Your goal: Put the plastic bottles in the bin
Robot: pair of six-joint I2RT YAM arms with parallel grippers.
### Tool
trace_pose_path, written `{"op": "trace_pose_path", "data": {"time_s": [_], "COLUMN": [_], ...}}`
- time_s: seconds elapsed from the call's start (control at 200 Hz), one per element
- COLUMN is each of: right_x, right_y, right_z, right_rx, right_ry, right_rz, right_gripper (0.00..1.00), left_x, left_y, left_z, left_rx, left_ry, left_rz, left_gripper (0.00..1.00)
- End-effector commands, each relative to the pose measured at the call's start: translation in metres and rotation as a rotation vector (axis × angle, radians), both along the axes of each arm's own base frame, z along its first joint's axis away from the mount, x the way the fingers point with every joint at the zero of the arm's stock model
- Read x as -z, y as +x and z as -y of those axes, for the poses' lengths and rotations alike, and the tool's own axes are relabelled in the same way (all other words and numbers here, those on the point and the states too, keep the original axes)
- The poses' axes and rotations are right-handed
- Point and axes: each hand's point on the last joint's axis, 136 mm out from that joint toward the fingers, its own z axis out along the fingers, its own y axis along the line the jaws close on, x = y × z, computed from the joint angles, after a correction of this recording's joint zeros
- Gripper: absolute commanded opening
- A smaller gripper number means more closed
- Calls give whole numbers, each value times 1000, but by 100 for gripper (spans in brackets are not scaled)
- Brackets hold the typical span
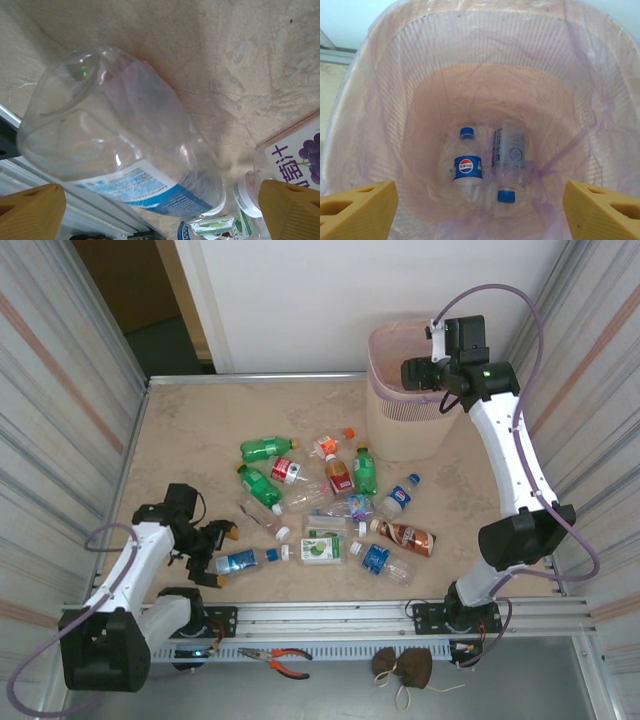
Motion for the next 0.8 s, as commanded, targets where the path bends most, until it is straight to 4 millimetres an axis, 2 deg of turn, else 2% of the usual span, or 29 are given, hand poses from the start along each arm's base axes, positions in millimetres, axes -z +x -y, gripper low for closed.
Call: {"op": "trace_pose_path", "data": {"time_s": [0.0, 0.346, 0.501, 0.521, 0.797], "right_x": [-20, -18, -25, -13, -9], "right_y": [-9, -15, -20, -21, -30], "right_z": [3, 0, -1, -1, 1], "right_rx": [19, 12, 8, 9, 11], "right_ry": [13, 11, 12, 5, 0], "right_rz": [55, 53, 68, 40, 37], "right_gripper": [85, 85, 85, 85, 85], "left_x": [7, 22, 27, 28, 38], "left_y": [2, 11, 12, 13, 17], "left_z": [-1, -14, -20, -20, -24], "left_rx": [-24, -9, 7, 7, 24], "left_ry": [-4, 52, 77, 78, 97], "left_rz": [-15, -1, -9, -8, -12], "left_gripper": [98, 90, 87, 87, 80]}}
